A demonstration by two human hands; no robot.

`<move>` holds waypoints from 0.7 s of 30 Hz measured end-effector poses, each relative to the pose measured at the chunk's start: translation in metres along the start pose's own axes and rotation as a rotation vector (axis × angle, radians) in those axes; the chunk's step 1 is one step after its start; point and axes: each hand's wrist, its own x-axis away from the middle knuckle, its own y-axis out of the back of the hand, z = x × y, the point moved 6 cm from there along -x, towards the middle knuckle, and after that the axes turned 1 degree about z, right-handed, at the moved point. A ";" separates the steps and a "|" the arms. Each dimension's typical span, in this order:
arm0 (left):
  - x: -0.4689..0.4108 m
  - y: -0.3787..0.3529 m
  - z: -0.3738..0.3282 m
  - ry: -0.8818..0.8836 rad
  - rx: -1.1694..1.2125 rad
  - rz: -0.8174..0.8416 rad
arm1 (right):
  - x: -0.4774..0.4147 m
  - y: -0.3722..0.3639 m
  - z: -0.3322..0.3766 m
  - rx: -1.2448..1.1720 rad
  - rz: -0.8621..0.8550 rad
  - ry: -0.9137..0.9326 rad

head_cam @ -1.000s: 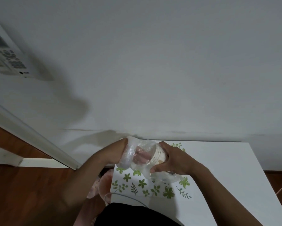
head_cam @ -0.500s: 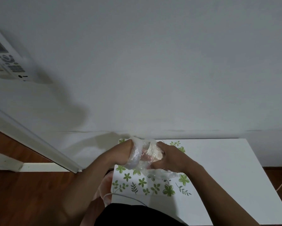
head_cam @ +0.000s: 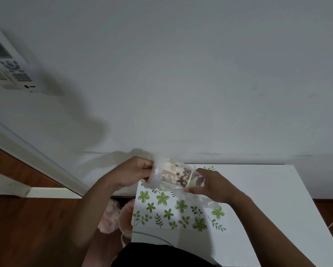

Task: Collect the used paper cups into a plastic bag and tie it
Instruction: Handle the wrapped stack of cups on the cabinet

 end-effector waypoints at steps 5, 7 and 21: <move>0.006 0.012 0.001 -0.017 0.039 -0.043 | -0.004 0.007 -0.017 0.006 -0.050 -0.037; 0.007 0.010 0.002 -0.009 0.050 -0.048 | -0.004 0.010 -0.021 0.022 -0.060 -0.047; -0.009 0.036 0.045 0.027 0.096 -0.627 | 0.004 0.009 -0.061 -0.068 -0.129 -0.096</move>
